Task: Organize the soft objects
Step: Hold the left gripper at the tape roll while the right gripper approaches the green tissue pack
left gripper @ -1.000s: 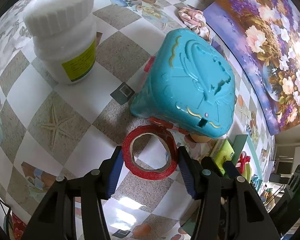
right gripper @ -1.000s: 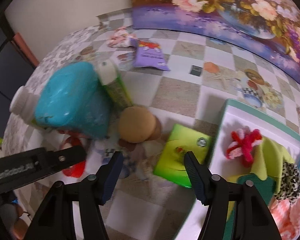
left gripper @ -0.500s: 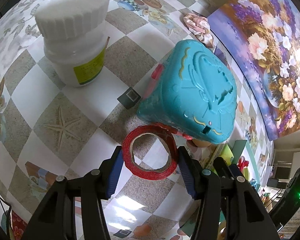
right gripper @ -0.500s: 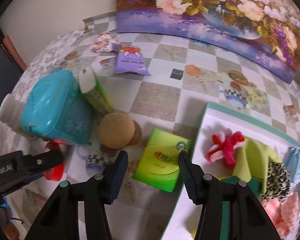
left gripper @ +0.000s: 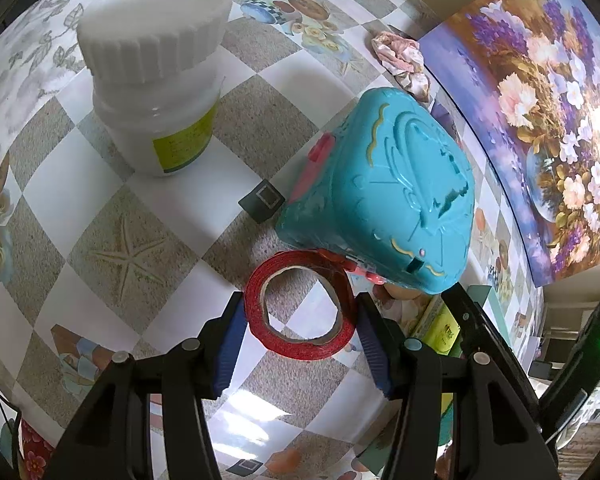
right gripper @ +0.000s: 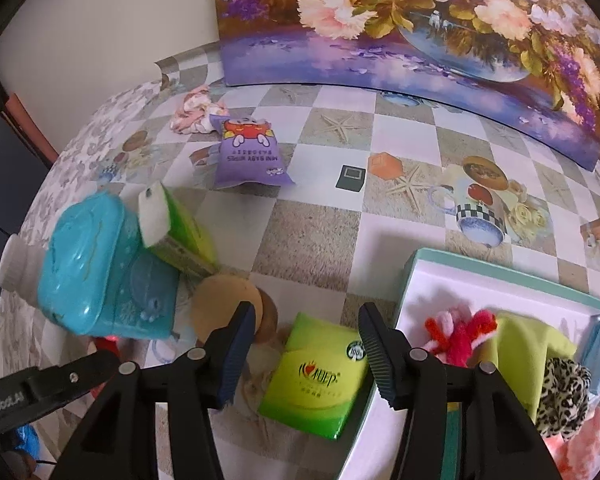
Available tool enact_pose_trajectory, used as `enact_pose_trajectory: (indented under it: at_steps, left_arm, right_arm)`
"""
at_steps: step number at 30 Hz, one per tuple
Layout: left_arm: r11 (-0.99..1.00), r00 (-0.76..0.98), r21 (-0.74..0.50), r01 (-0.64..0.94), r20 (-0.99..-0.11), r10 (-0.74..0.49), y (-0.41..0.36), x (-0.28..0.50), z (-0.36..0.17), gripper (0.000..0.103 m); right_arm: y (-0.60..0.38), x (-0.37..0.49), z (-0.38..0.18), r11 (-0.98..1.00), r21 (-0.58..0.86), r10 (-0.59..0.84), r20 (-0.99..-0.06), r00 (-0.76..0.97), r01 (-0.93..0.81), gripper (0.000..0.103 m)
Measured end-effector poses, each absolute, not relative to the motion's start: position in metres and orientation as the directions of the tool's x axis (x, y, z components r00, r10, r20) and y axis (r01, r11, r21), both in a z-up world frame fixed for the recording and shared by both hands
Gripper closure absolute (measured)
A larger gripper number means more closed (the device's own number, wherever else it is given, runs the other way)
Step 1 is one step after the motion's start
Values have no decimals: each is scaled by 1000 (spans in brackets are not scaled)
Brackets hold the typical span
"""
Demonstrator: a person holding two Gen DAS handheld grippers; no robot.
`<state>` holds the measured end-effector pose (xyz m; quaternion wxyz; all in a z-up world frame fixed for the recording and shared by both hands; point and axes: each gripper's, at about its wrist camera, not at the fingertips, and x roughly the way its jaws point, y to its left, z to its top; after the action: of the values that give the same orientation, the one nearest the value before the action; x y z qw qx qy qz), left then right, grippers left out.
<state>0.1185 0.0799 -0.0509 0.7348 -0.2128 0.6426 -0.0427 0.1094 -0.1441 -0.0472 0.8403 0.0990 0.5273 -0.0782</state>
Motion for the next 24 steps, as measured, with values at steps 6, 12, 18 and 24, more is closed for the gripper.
enact_pose_trajectory:
  at_steps: [6,12,18,24]
  left_arm:
    - [904,172,-368,-217,-926,-336,81,119,-51,47]
    - [899,180,-386,-208,-918,-353,82,117,-46,47]
    - [885,174,-410,-222,-909,-378,88,113,-47,47]
    - [885,169,-403,-232,-913,-371,95,109,-49,47]
  right_arm:
    - [-148,113,-52,967,97,-13,-906,423,237,44]
    - [-140,110,-56,968,124,30,-921,388,220,44]
    - [-130,99,-61,962,186,106,-929,354,198,44]
    - [-118,86,-60,970,189,130,-935,331,154,35]
